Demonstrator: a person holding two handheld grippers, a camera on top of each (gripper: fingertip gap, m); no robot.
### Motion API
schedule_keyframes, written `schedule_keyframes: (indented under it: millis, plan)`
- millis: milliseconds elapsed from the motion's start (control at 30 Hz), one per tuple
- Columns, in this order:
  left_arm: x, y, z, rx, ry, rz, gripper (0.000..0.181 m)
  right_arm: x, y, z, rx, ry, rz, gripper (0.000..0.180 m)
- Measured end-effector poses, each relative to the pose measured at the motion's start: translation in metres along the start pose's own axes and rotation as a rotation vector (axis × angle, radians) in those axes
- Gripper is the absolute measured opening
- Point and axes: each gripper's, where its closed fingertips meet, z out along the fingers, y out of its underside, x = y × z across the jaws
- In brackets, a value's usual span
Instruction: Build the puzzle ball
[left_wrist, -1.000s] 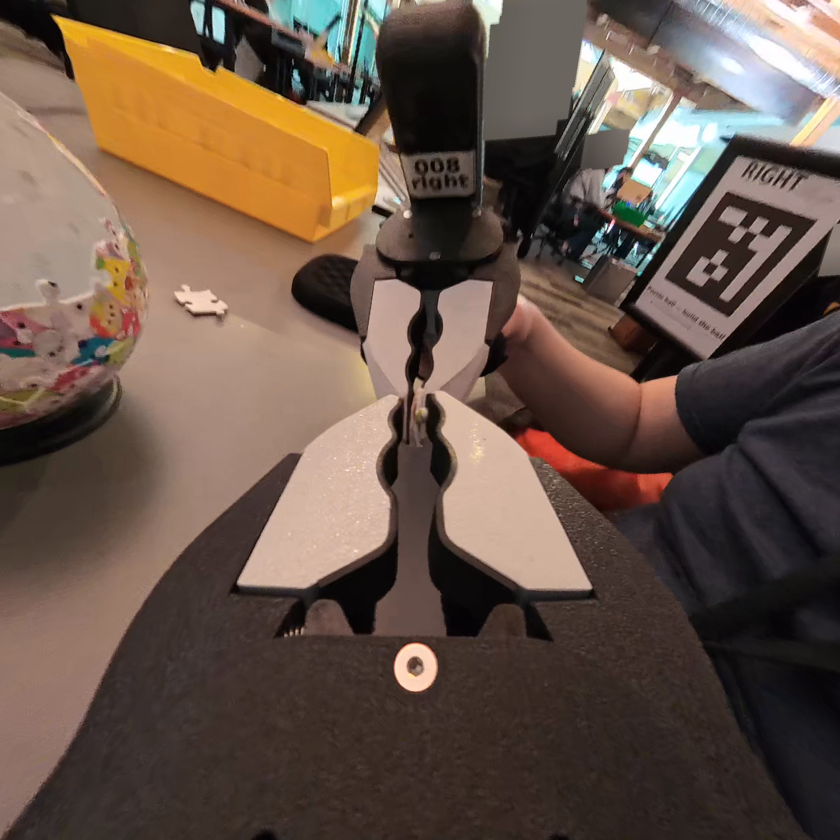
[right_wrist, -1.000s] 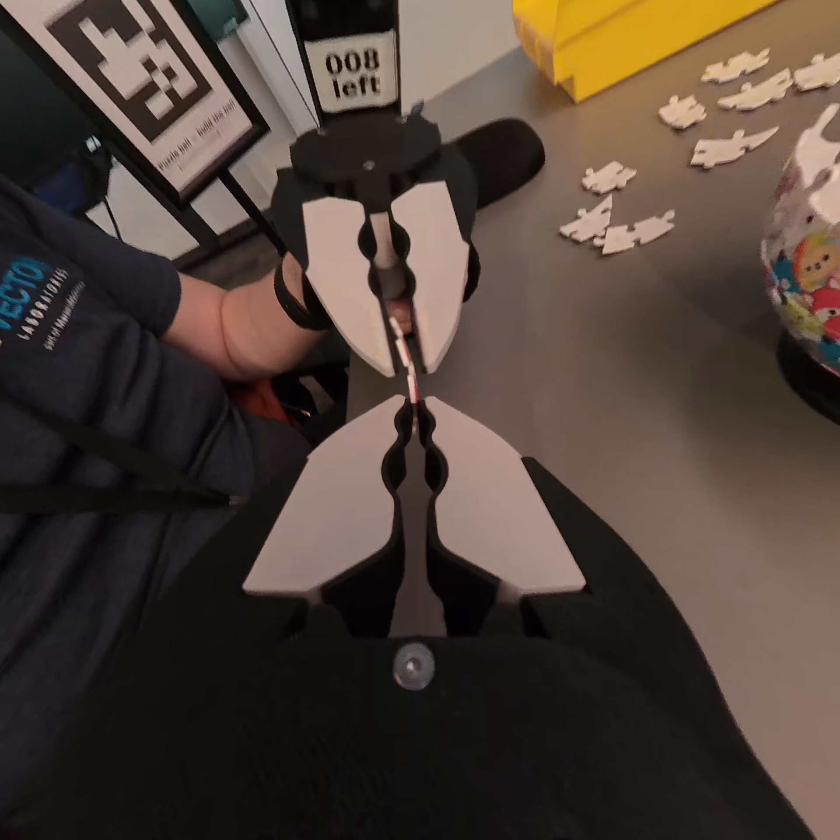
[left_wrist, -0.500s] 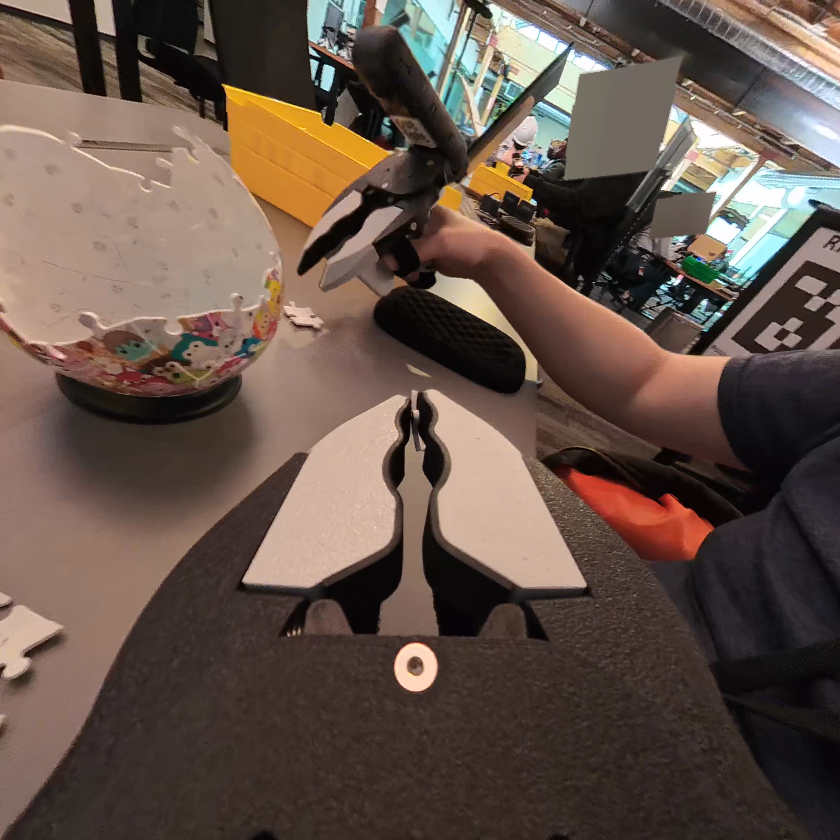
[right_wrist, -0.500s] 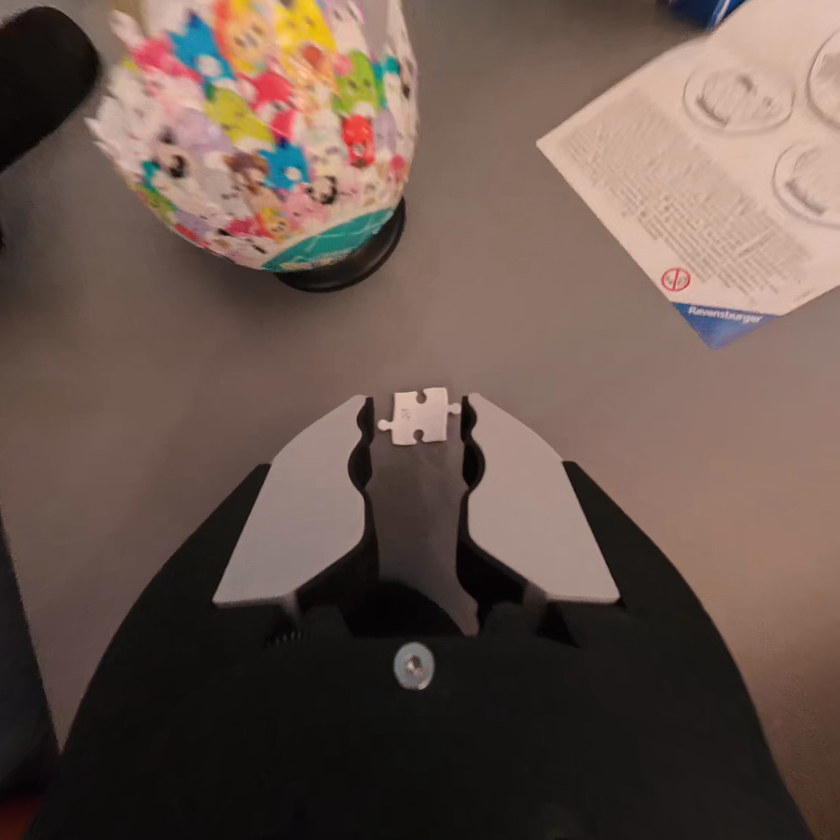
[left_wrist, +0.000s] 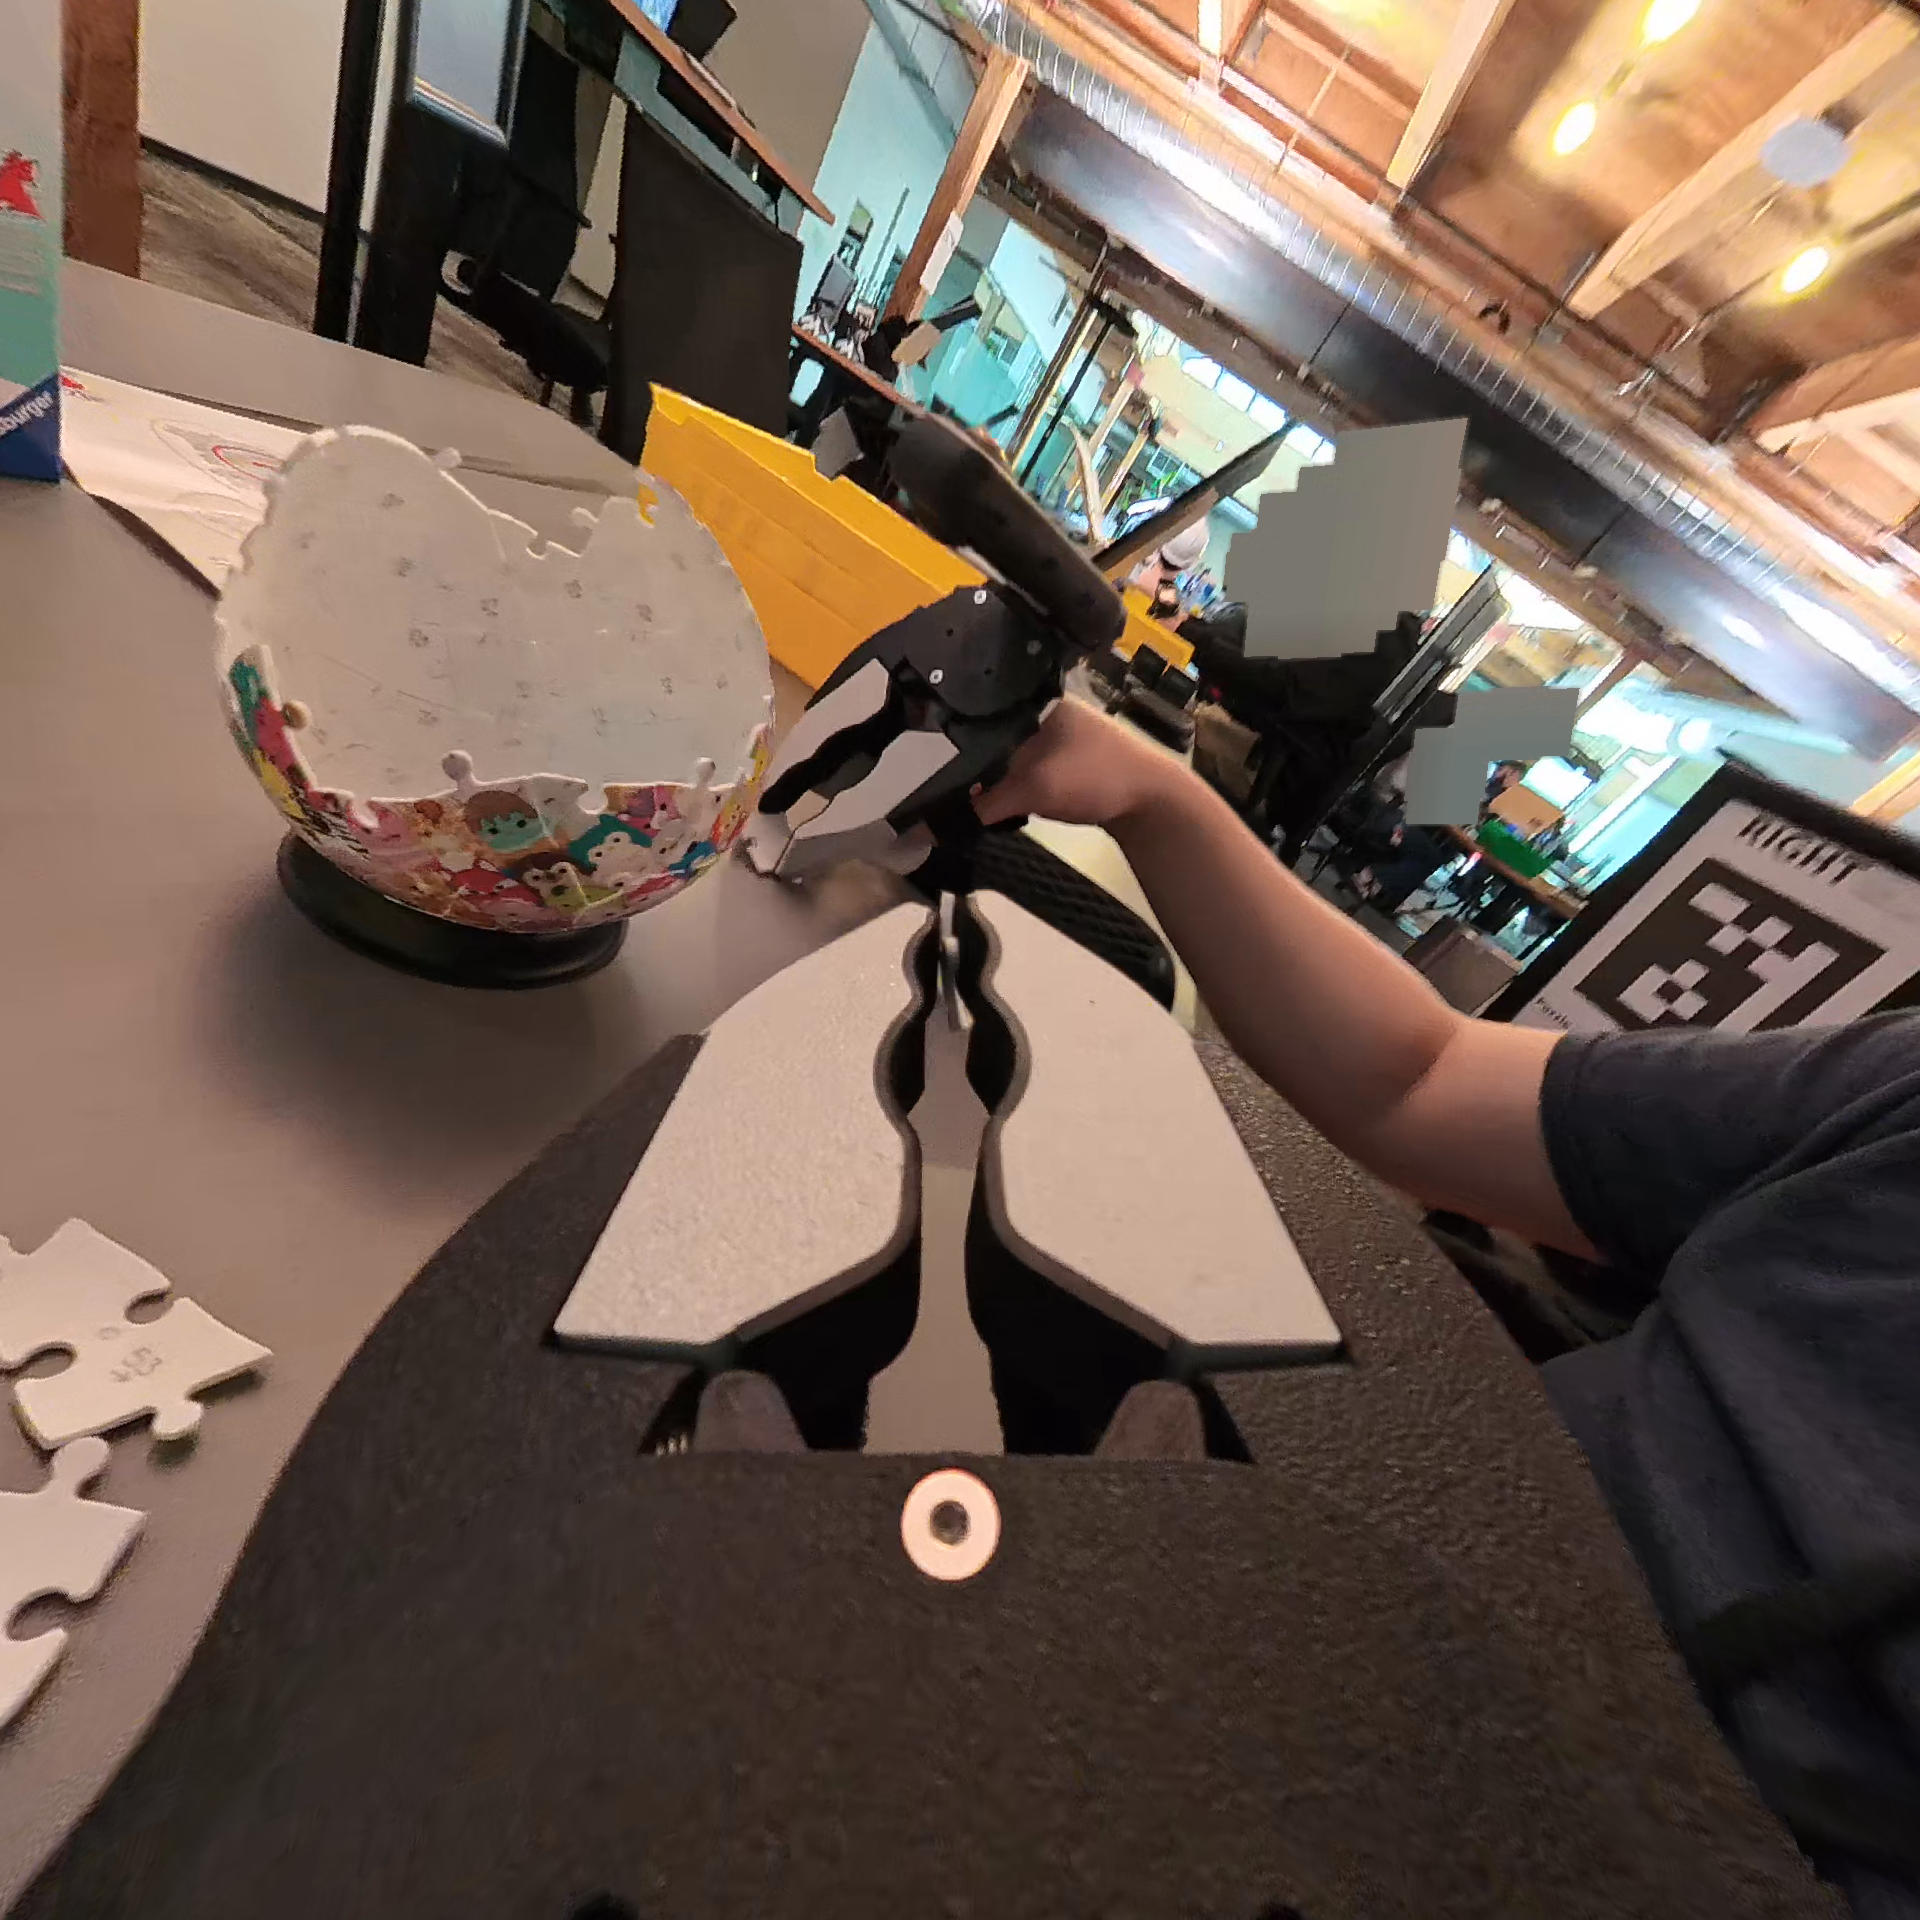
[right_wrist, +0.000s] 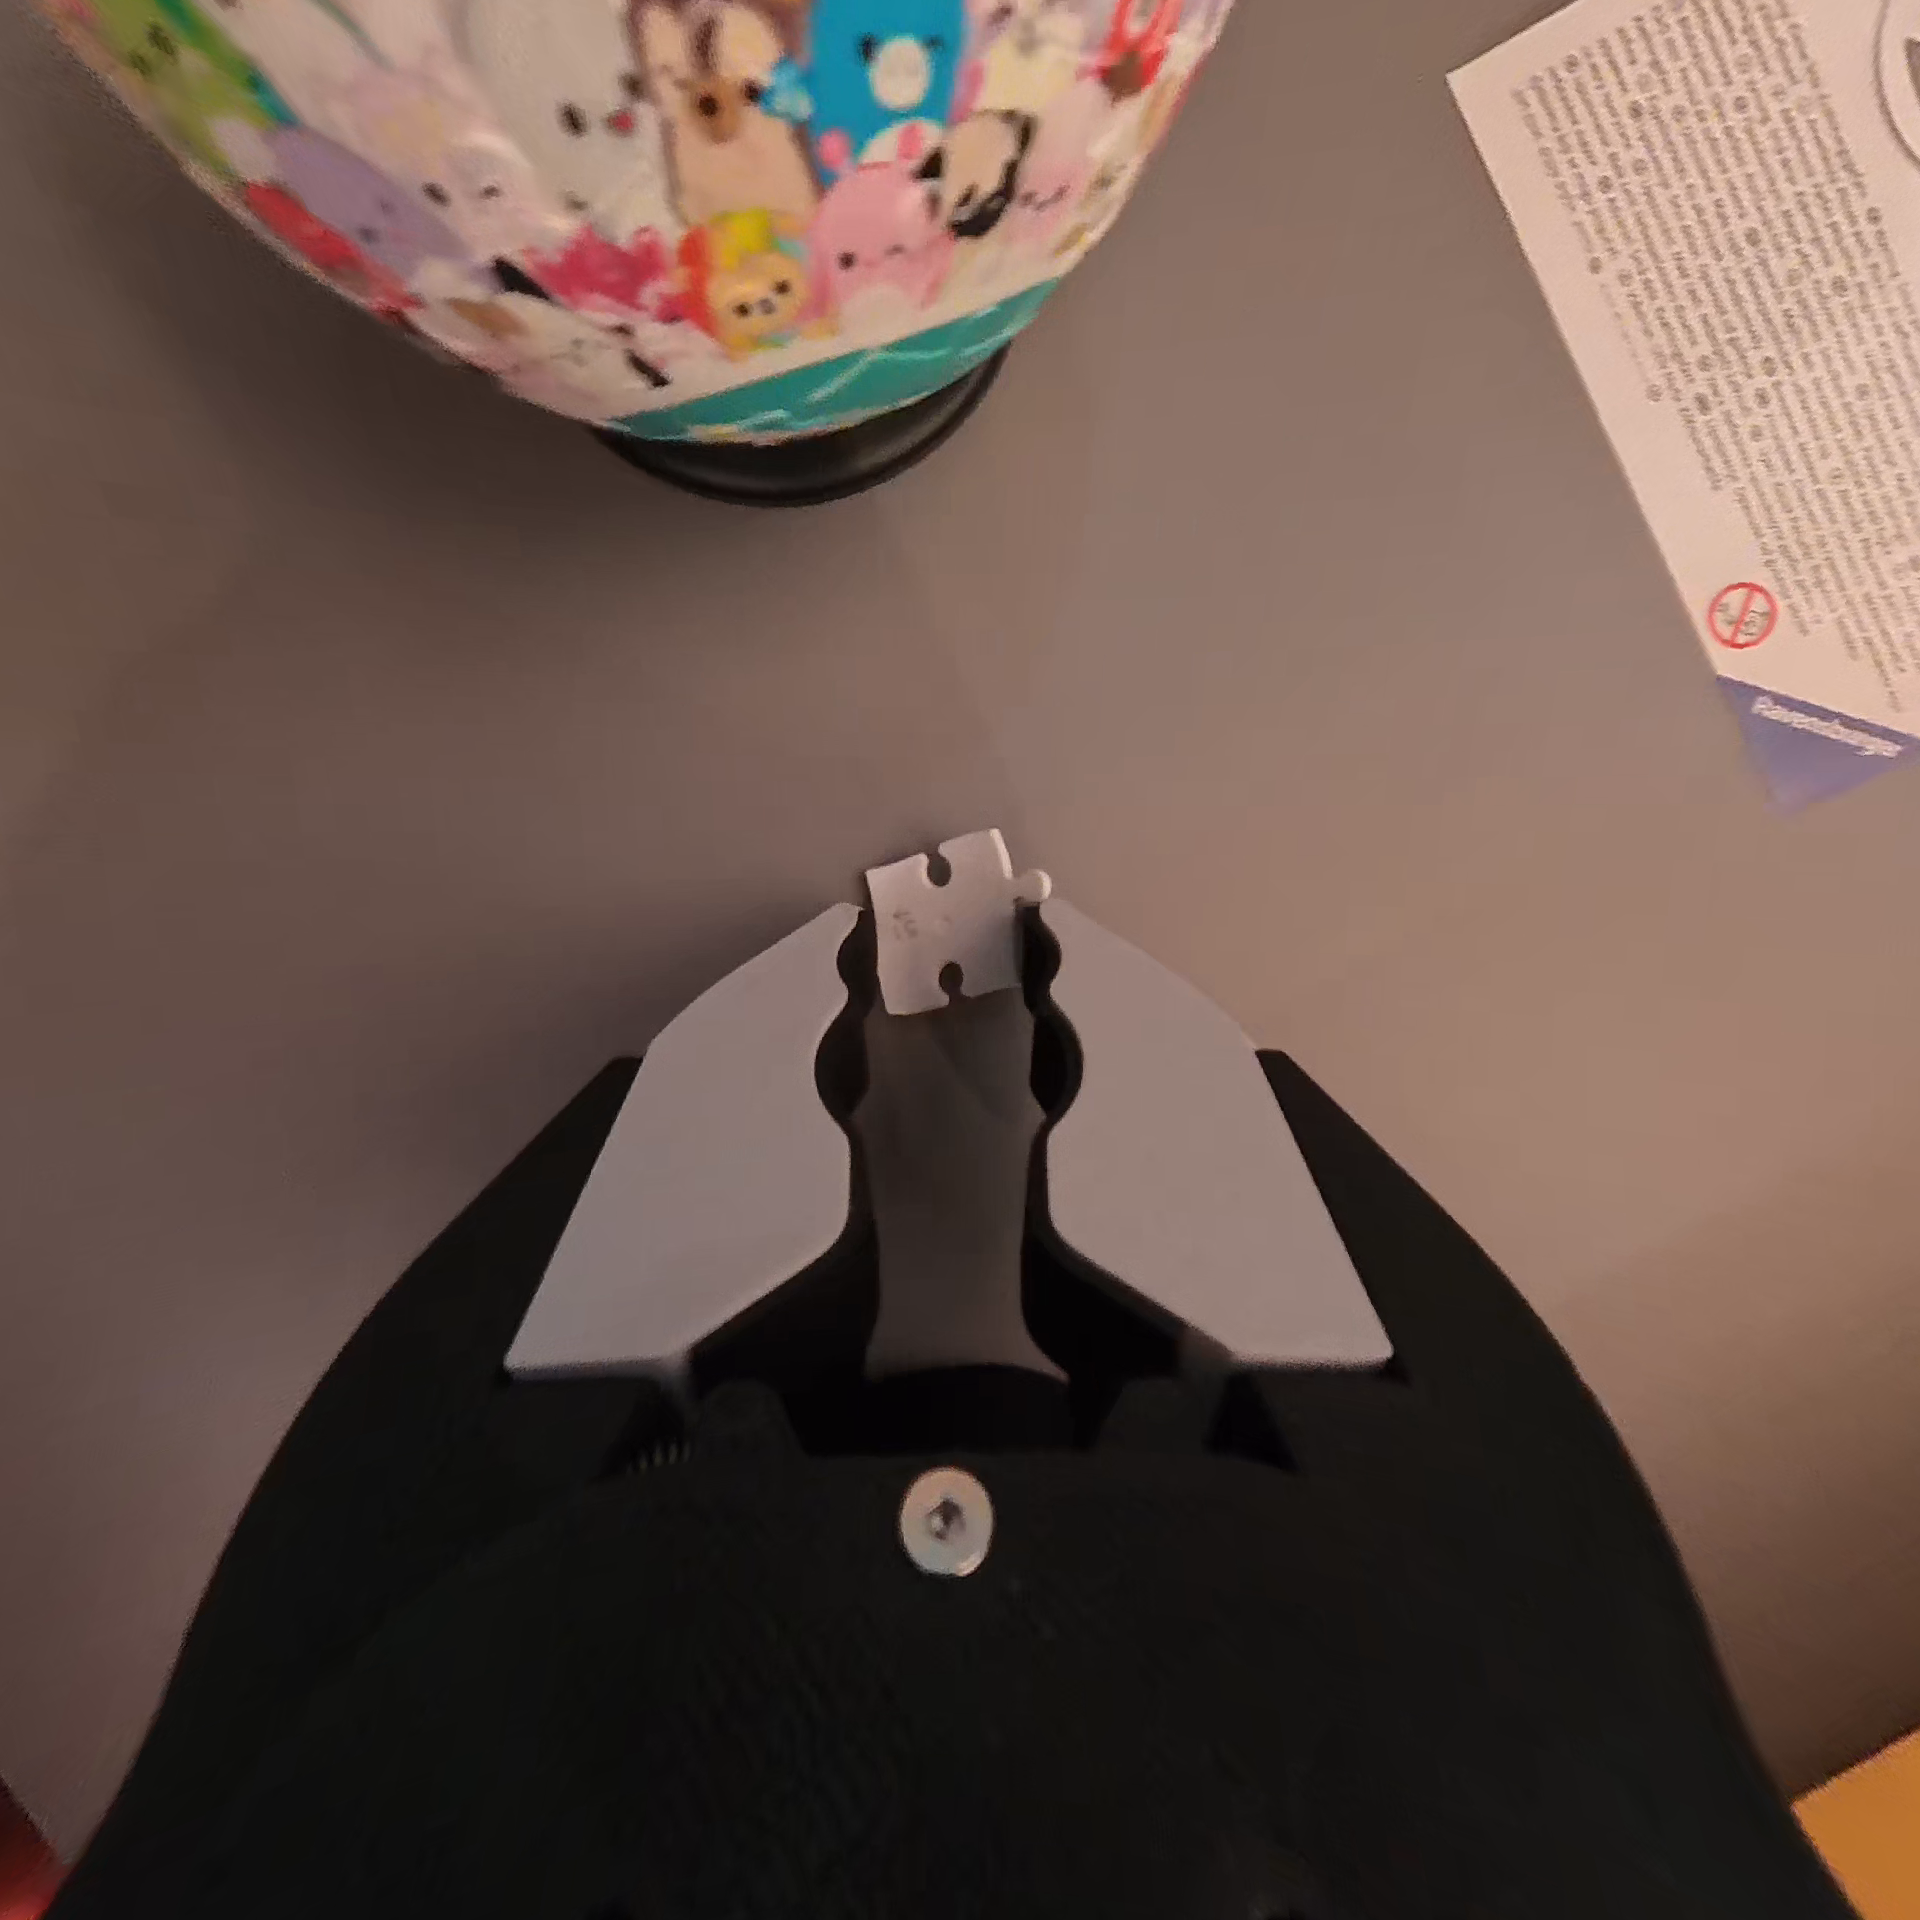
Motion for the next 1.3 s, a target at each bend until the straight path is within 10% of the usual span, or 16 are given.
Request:
schedule_keyframes:
  millis: [600, 1300]
  plan:
    - [-0.002, 0.026, -0.001, -0.105, 0.028, -0.209, 0.002, -0.186, -0.064, -0.043, 0.248, -0.664, -0.024, 0.028]
    - [-0.028, 0.095, 0.003, -0.499, -0.171, -0.313, 0.002, -0.191, -0.048, 0.019, 0.010, -0.424, -0.273, 0.028]
